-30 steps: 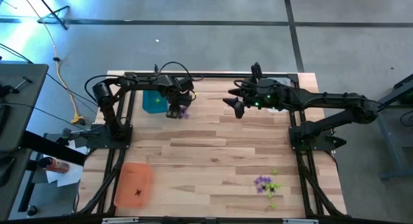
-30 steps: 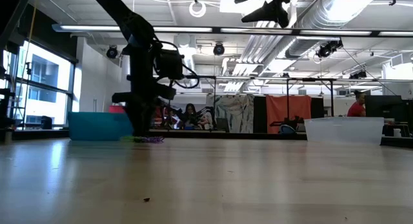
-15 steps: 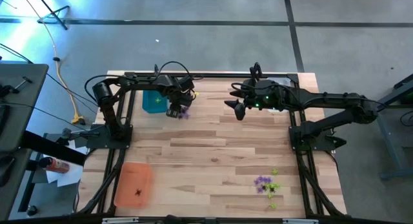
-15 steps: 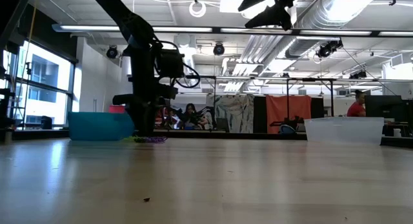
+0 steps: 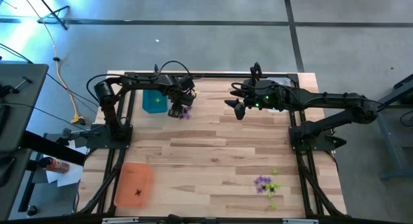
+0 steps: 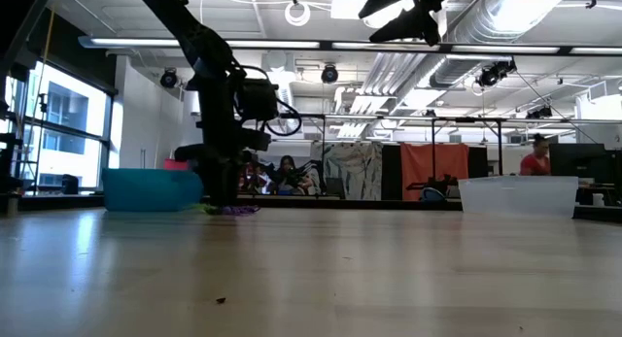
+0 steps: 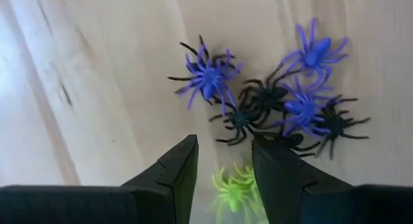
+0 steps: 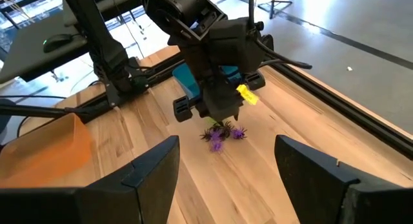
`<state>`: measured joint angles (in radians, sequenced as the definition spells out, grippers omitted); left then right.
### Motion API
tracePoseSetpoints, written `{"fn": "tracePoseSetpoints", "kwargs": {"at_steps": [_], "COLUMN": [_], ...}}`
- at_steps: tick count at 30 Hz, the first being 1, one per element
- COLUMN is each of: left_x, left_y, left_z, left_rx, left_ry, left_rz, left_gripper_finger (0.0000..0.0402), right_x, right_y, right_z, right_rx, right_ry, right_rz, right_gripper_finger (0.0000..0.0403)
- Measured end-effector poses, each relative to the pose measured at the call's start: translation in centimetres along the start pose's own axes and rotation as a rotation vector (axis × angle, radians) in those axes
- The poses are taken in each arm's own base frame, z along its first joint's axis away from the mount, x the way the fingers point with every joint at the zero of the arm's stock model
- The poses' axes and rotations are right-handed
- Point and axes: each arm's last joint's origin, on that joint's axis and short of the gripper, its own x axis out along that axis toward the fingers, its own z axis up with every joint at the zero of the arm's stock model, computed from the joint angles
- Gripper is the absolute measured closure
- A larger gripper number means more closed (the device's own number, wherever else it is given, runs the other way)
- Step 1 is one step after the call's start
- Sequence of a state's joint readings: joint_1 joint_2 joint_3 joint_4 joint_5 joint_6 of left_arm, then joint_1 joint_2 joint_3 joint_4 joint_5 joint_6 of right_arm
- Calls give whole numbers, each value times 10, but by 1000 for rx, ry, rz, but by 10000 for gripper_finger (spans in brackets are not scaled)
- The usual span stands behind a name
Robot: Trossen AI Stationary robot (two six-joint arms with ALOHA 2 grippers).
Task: Sort Halloween decoration
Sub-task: Put the black spider toy into the orange bin
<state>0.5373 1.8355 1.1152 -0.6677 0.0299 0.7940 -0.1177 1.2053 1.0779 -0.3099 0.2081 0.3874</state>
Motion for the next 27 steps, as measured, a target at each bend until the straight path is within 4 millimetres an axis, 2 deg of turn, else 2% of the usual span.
{"fn": "tracePoseSetpoints", "kwargs": {"at_steps": [21, 27], "left_x": [0, 0], "left_y": [3, -1], "left_z": [5, 9], "left_rx": [-3, 33], "left_ry": [-61, -78], "left_rz": [23, 7], "left_gripper_finger": [271, 294], "right_x": [0, 0], "right_y": [0, 0], "right_z": [0, 0], "right_rx": [23, 23], "right_ry": [0, 0], "right_rz": [0, 0], "right_gripper_finger": [153, 153]}}
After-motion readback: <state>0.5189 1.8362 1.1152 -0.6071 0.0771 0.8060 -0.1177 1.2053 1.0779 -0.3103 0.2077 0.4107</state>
